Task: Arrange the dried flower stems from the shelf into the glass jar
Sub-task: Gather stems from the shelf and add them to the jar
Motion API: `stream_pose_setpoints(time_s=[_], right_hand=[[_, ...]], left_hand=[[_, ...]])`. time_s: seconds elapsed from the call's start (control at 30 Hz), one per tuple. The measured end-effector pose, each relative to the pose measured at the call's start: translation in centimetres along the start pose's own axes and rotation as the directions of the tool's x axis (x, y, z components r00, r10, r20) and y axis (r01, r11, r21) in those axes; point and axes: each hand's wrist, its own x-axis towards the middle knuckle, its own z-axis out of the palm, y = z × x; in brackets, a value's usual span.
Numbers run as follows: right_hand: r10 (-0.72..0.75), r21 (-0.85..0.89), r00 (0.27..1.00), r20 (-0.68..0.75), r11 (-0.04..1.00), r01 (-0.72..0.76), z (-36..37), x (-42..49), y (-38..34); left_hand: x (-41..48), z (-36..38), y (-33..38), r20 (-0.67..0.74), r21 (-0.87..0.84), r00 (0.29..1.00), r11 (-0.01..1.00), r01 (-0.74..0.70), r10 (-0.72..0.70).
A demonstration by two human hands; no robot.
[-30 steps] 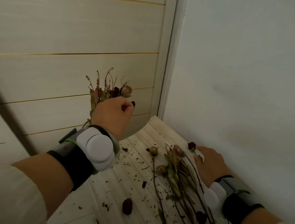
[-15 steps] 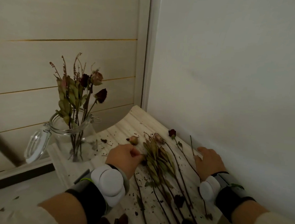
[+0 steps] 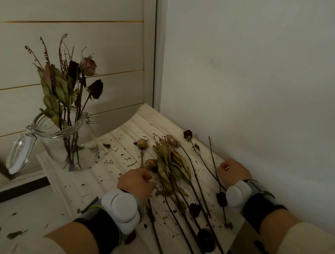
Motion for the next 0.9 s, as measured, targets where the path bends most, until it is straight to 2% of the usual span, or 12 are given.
stream_pose_setpoints(time_s=[0.3,0.43,0.63,0.9], right_hand=[[-0.01,0.01,0.998,0.065,1.0,0.009,-0.2,0.1,-0.3],[-0.015,0.101,1.0,0.011,0.995,0.014,-0.3,-0.4,-0.6],[-0.162,0.156,0.987,0.0,0.975,0.16,-2.0,-0.9,-2.0],[-0.277,0.366,0.961,0.008,0.895,0.255,-4.3,-2.8,-5.8]], left_hand=[[0.1,0.3,-0.5,0.004,0.013,1.0,1.0,-0.002,0.002],[0.1,0.1,-0.7,-0.004,0.019,1.0,1.0,0.006,-0.006],[0.0,-0.3,-0.8,-0.023,-0.006,1.0,1.0,0.006,-0.007],[-0.2,-1.6,-1.0,-0.027,-0.049,0.999,0.999,0.023,-0.024]])
